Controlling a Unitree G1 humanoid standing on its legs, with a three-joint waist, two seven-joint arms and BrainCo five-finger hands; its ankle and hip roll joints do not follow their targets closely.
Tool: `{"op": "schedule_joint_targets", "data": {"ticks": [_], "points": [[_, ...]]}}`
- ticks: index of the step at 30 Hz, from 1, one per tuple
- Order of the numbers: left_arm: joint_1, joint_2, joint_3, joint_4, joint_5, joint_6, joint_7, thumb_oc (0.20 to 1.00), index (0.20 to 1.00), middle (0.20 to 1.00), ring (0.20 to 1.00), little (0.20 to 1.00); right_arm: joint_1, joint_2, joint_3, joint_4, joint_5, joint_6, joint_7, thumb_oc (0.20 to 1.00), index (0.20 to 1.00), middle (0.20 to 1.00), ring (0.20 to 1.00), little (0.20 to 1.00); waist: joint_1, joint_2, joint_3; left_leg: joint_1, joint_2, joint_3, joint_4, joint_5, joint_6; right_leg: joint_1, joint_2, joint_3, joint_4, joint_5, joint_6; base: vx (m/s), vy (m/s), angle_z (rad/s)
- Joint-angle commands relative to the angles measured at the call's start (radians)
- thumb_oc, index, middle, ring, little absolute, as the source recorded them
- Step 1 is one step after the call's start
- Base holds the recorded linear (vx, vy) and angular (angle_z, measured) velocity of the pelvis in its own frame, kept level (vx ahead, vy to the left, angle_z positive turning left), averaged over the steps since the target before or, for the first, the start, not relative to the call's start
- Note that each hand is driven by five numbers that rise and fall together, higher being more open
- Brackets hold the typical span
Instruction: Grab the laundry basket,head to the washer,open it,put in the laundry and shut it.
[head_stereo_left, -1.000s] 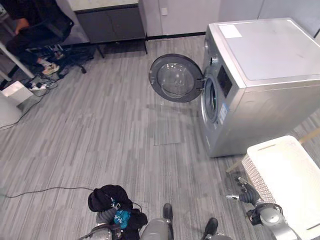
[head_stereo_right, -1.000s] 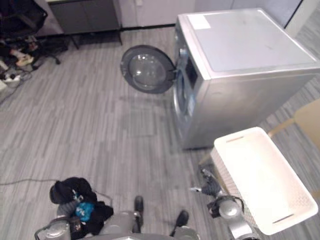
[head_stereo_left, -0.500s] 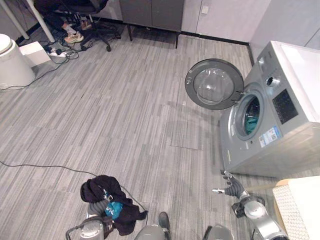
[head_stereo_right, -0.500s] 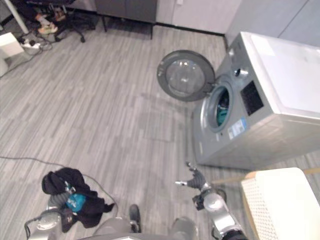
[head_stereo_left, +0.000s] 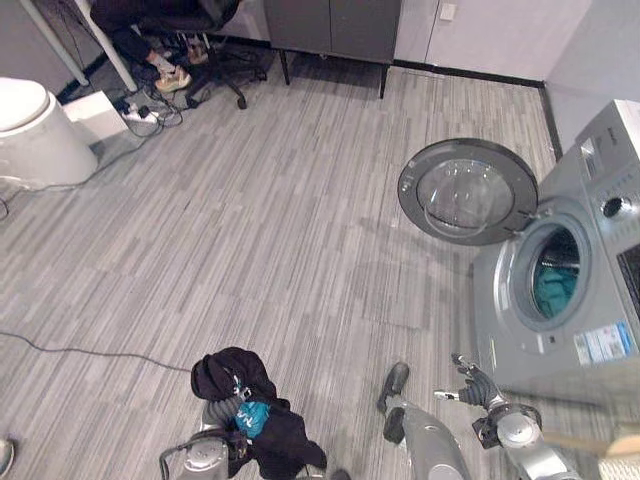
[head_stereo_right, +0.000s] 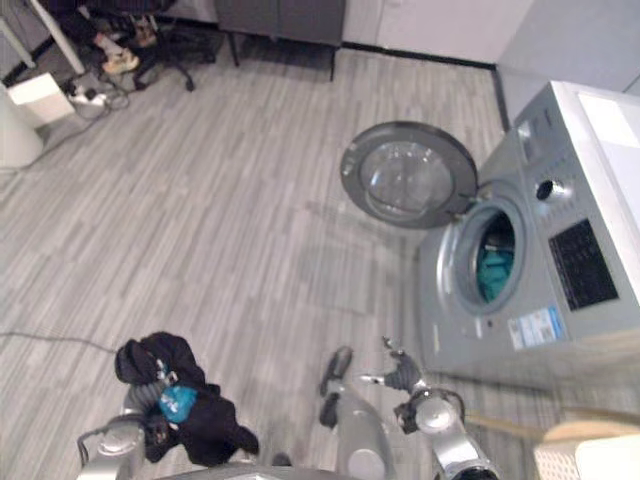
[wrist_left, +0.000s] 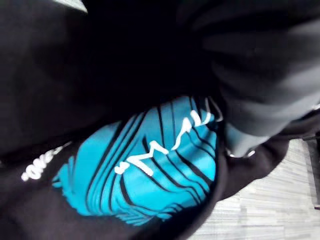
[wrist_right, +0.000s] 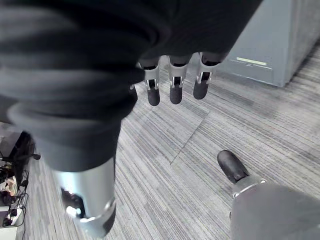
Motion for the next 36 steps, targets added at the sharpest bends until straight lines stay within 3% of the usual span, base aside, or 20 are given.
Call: {"op": "schedule_joint_targets", "data": {"ticks": [1, 3, 4, 6, 7, 10, 11, 13, 15, 16, 19, 21, 24, 25, 26, 28, 29, 32, 35, 36], "points": [[0.013, 0.053, 0.003, -0.090, 0.042, -0.044, -0.015, 0.200, 0.200, 0.200, 0.200, 0.200, -0.022, -0.032, 0.004, -0.080, -0.005, -0.041, -0.011, 1.000, 1.000, 1.000, 1.000, 1.000, -0.012, -0.011, -0.032, -0.097, 0.107, -0.041, 0.149, 0.039, -0.043, 0.112, -0.002, 0.053, -0.133, 0.024, 0.195, 0.19, -0.196, -0.18], [0.002, 0.055, -0.018, -0.094, 0.036, -0.043, -0.031, 0.200, 0.200, 0.200, 0.200, 0.200, -0.027, -0.054, -0.002, -0.090, 0.007, -0.046, -0.017, 1.000, 1.000, 1.000, 1.000, 1.000, -0.019, -0.012, -0.026, -0.187, 0.156, -0.036, 0.391, 0.165, -0.069, 0.162, 0.044, 0.085, -0.132, -0.029, 0.136, 0.28, -0.281, -0.37], [-0.007, 0.052, -0.026, -0.085, 0.038, -0.043, -0.028, 0.200, 0.200, 0.200, 0.200, 0.200, -0.028, -0.061, -0.006, -0.087, 0.006, -0.045, -0.021, 1.000, 1.000, 1.000, 1.000, 1.000, -0.022, -0.027, -0.022, -0.210, 0.143, -0.031, 0.410, 0.193, -0.055, 0.170, 0.037, 0.090, -0.136, -0.033, 0.115, 0.27, -0.240, -0.64], [-0.025, 0.052, -0.038, -0.075, 0.037, -0.041, -0.027, 0.200, 0.200, 0.200, 0.200, 0.200, -0.031, -0.073, -0.011, -0.079, -0.002, -0.041, -0.028, 1.000, 1.000, 1.000, 1.000, 1.000, -0.018, -0.044, -0.017, -0.284, 0.148, -0.025, 0.443, 0.149, -0.027, 0.197, 0.041, 0.125, -0.142, -0.062, 0.106, 0.26, -0.104, -1.15], [-0.030, 0.053, -0.047, -0.075, 0.037, -0.042, -0.029, 0.200, 0.200, 0.200, 0.200, 0.200, -0.030, -0.080, -0.024, -0.080, 0.007, -0.043, -0.036, 1.000, 1.000, 1.000, 1.000, 1.000, -0.017, -0.056, -0.016, -0.341, 0.131, -0.030, 0.389, 0.098, -0.005, 0.224, 0.046, 0.168, -0.156, -0.071, 0.116, 0.26, -0.036, -0.88], [-0.023, 0.057, -0.053, -0.086, 0.039, -0.044, -0.030, 0.200, 0.200, 0.200, 0.200, 0.200, -0.029, -0.084, -0.036, -0.077, 0.016, -0.046, -0.042, 1.000, 1.000, 1.000, 1.000, 1.000, -0.009, -0.065, -0.010, -0.391, 0.106, -0.050, 0.313, 0.066, 0.005, 0.245, 0.053, 0.227, -0.164, -0.079, 0.127, 0.28, 0.056, -0.65], [-0.015, 0.058, -0.053, -0.093, 0.035, -0.044, -0.024, 0.200, 0.200, 0.200, 0.200, 0.200, -0.034, -0.087, -0.036, -0.069, 0.017, -0.048, -0.047, 1.000, 1.000, 1.000, 1.000, 1.000, 0.006, -0.061, -0.001, -0.435, 0.069, -0.127, 0.183, 0.111, -0.003, 0.273, 0.077, 0.289, -0.170, -0.087, 0.126, 0.27, 0.110, -1.38], [-0.015, 0.055, -0.053, -0.095, 0.023, -0.050, -0.014, 0.200, 0.200, 0.200, 0.200, 0.200, -0.045, -0.086, -0.029, -0.059, 0.017, -0.052, -0.052, 1.000, 1.000, 1.000, 1.000, 1.000, 0.029, -0.052, 0.015, -0.465, 0.030, -0.252, 0.084, 0.198, -0.025, 0.295, 0.108, 0.358, -0.155, -0.099, 0.125, 0.27, 0.139, -1.38], [-0.018, 0.055, -0.057, -0.095, 0.020, -0.051, -0.013, 0.200, 0.200, 0.200, 0.200, 0.200, -0.049, -0.086, -0.028, -0.053, 0.016, -0.054, -0.053, 1.000, 1.000, 1.000, 1.000, 1.000, 0.035, -0.048, 0.019, -0.476, 0.025, -0.295, 0.057, 0.223, -0.029, 0.302, 0.117, 0.388, -0.147, -0.103, 0.127, 0.14, 0.121, -1.67], [-0.012, 0.053, -0.058, -0.095, 0.018, -0.057, -0.014, 0.200, 0.200, 0.200, 0.200, 0.200, -0.048, -0.086, -0.026, -0.047, 0.008, -0.056, -0.049, 1.000, 1.000, 1.000, 1.000, 1.000, 0.039, -0.038, 0.019, -0.454, 0.027, -0.343, 0.011, 0.221, -0.028, 0.302, 0.138, 0.453, -0.116, -0.120, 0.136, 0.20, 0.258, -2.32], [-0.019, 0.058, -0.072, -0.075, 0.037, -0.064, -0.021, 0.200, 0.200, 0.200, 0.200, 0.200, -0.054, -0.082, -0.010, -0.039, -0.017, -0.054, -0.040, 1.000, 1.000, 1.000, 1.000, 1.000, 0.030, -0.043, 0.005, -0.415, 0.040, -0.284, 0.023, 0.198, -0.008, 0.295, 0.127, 0.505, -0.094, -0.120, 0.144, 0.16, 0.258, -2.06], [-0.017, 0.078, -0.069, -0.081, 0.055, -0.070, -0.021, 0.200, 0.200, 0.200, 0.200, 0.200, -0.063, -0.071, 0.002, -0.048, -0.023, -0.054, -0.027, 1.000, 1.000, 1.000, 1.000, 1.000, 0.027, -0.049, -0.002, -0.366, 0.061, -0.177, 0.010, 0.167, 0.014, 0.277, 0.114, 0.545, -0.053, -0.115, 0.165, 0.13, 0.206, -1.24], [-0.018, 0.093, -0.056, -0.096, 0.057, -0.074, -0.013, 0.200, 0.200, 0.200, 0.200, 0.200, -0.080, -0.056, 0.016, -0.044, -0.036, -0.054, -0.016, 1.000, 1.000, 1.000, 1.000, 1.000, 0.046, -0.052, -0.009, -0.312, 0.087, -0.062, -0.024, 0.152, 0.022, 0.255, 0.072, 0.436, -0.047, -0.097, 0.185, 0.04, 0.076, -1.69], [-0.018, 0.093, -0.056, -0.096, 0.057, -0.074, -0.013, 0.200, 0.200, 0.200, 0.200, 0.200, -0.080, -0.056, 0.016, -0.044, -0.036, -0.054, -0.016, 1.000, 1.000, 1.000, 1.000, 1.000, 0.046, -0.052, -0.010, -0.313, 0.087, -0.062, -0.025, 0.152, 0.022, 0.255, 0.072, 0.436, -0.047, -0.097, 0.185, 0.06, 0.003, -1.73], [-0.015, 0.092, -0.025, -0.101, 0.047, -0.073, -0.001, 0.200, 0.200, 0.200, 0.200, 0.200, -0.097, -0.034, 0.028, -0.052, -0.040, -0.061, -0.007, 1.000, 1.000, 1.000, 1.000, 1.000, 0.079, -0.045, -0.023, -0.250, 0.113, 0.053, -0.068, 0.140, 0.008, 0.254, -0.015, 0.091, -0.082, -0.080, 0.181, 0.14, -0.024, -1.45], [-0.012, 0.093, -0.013, -0.094, 0.047, -0.067, 0.001, 0.200, 0.200, 0.200, 0.200, 0.200, -0.102, -0.033, 0.031, -0.050, -0.048, -0.057, -0.009, 1.000, 1.000, 1.000, 1.000, 1.000, 0.079, -0.037, -0.034, -0.209, 0.128, 0.099, -0.086, 0.120, 0.001, 0.237, -0.036, -0.011, -0.096, -0.065, 0.195, 0.15, -0.069, -1.51], [-0.017, 0.095, -0.007, -0.085, 0.046, -0.067, 0.007, 0.200, 0.200, 0.200, 0.200, 0.200, -0.104, -0.030, 0.031, -0.044, -0.053, -0.054, -0.011, 1.000, 1.000, 1.000, 1.000, 1.000, 0.072, -0.032, -0.033, -0.196, 0.135, 0.120, -0.090, 0.118, 0.000, 0.208, -0.046, -0.033, -0.094, -0.049, 0.202, 0.11, -0.109, -2.06], [-0.026, 0.091, -0.012, -0.069, 0.054, -0.073, 0.008, 0.200, 0.200, 0.200, 0.200, 0.200, -0.089, -0.030, 0.015, -0.044, -0.046, -0.050, -0.015, 1.000, 1.000, 1.000, 1.000, 1.000, 0.048, -0.026, -0.033, -0.176, 0.137, 0.134, -0.090, 0.096, -0.001, 0.188, -0.041, 0.025, -0.106, -0.049, 0.218, 0.16, -0.124, -0.93], [-0.024, 0.066, -0.025, -0.071, 0.063, -0.074, 0.000, 0.200, 0.200, 0.200, 0.200, 0.200, -0.052, -0.034, -0.011, -0.042, -0.035, -0.046, -0.023, 1.000, 1.000, 1.000, 1.000, 1.000, 0.025, -0.012, -0.036, -0.178, 0.139, 0.146, 0.001, 0.050, -0.006, 0.213, -0.034, 0.058, -0.146, -0.033, 0.207, 0.17, -0.148, 0.09], [-0.028, 0.052, -0.033, -0.078, 0.050, -0.072, -0.003, 0.200, 0.200, 0.200, 0.200, 0.200, -0.046, -0.051, -0.030, -0.043, -0.024, -0.046, -0.035, 1.000, 1.000, 1.000, 1.000, 1.000, 0.014, 0.000, -0.032, -0.196, 0.163, 0.142, 0.099, 0.045, -0.019, 0.231, -0.021, 0.072, -0.158, -0.043, 0.195, 0.10, -0.111, 0.07]]}}
